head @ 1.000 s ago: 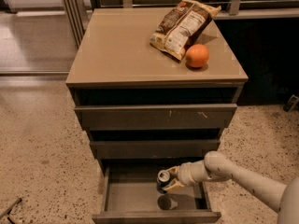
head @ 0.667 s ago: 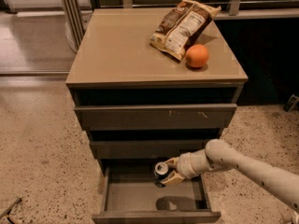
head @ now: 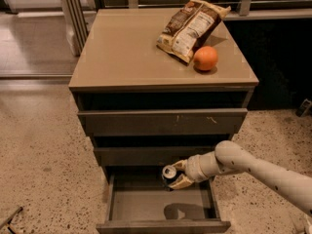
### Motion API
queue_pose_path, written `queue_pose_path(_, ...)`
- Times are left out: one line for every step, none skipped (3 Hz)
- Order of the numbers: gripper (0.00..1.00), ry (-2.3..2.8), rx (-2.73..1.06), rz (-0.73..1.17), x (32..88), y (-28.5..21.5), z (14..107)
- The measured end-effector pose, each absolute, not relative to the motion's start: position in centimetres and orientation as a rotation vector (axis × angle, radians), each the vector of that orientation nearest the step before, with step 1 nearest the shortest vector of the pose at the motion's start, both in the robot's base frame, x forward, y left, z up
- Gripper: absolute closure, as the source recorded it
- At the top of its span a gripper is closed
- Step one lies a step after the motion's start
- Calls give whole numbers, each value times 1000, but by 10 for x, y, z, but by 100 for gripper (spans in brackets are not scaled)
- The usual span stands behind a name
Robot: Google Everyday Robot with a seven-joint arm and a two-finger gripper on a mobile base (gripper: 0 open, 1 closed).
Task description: Pick pepsi can from bottom drawer and place on counter
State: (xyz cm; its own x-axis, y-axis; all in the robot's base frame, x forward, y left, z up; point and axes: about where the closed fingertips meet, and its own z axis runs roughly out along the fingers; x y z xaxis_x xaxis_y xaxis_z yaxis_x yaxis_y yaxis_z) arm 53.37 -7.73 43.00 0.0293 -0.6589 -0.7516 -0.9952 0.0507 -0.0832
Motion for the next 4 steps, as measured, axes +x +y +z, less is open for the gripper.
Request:
queue_pose_path(100,1695,-1613,680,522,-75,473)
queue_pose_path(100,1721,-1538,705,499,-65,553)
queue_pose_path(100,1787,-1545,711,478,-47,635)
queue_pose_path(100,1828,-1591,630,473,-39,712)
